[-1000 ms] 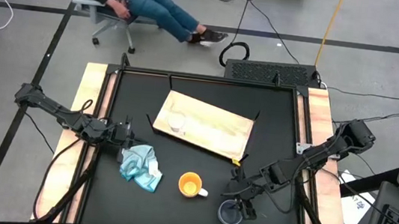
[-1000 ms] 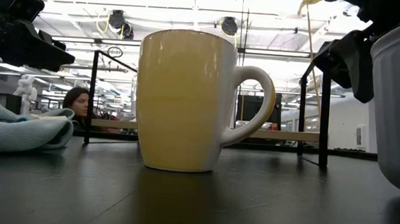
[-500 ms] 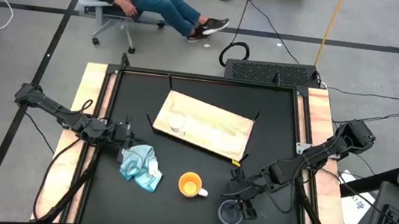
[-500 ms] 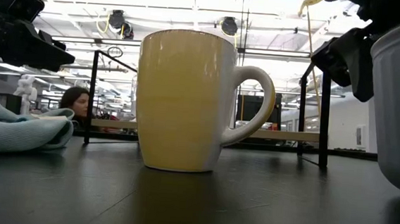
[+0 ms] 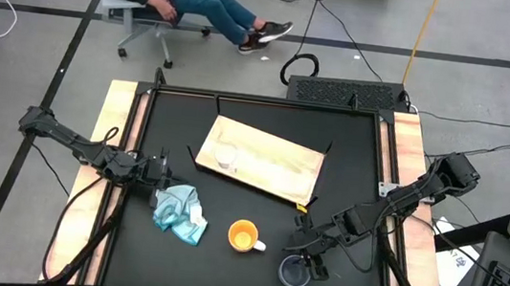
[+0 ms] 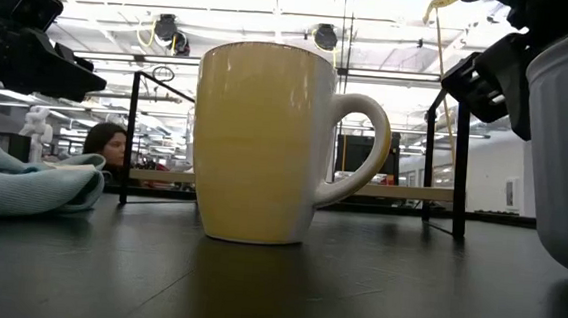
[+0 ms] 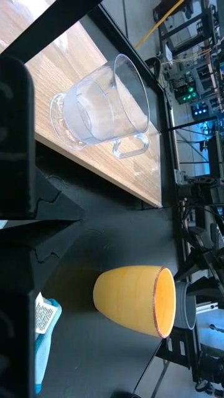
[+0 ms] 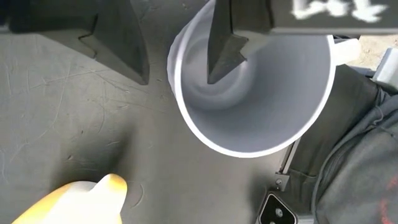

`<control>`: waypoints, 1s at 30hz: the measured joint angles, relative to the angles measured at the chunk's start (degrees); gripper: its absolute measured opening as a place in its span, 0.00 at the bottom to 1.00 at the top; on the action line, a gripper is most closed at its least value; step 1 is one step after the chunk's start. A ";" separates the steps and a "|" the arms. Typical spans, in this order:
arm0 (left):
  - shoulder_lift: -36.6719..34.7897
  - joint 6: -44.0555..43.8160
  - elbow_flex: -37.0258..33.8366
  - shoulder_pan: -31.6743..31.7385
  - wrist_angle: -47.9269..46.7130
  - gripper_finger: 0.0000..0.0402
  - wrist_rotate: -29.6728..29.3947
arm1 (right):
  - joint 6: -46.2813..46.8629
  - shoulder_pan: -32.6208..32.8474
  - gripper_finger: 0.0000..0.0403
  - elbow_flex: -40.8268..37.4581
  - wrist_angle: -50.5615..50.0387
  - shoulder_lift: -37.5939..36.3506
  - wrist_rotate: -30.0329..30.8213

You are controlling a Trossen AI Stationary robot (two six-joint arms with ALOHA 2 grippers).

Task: Stack small to large cups/mugs on shelf
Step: Put the gray mug on the shelf

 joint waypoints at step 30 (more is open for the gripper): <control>-0.02 -0.24 0.00 0.00 0.00 0.01 0.01 | -8.69 -0.07 0.01 -0.02 0.97 -0.04 0.13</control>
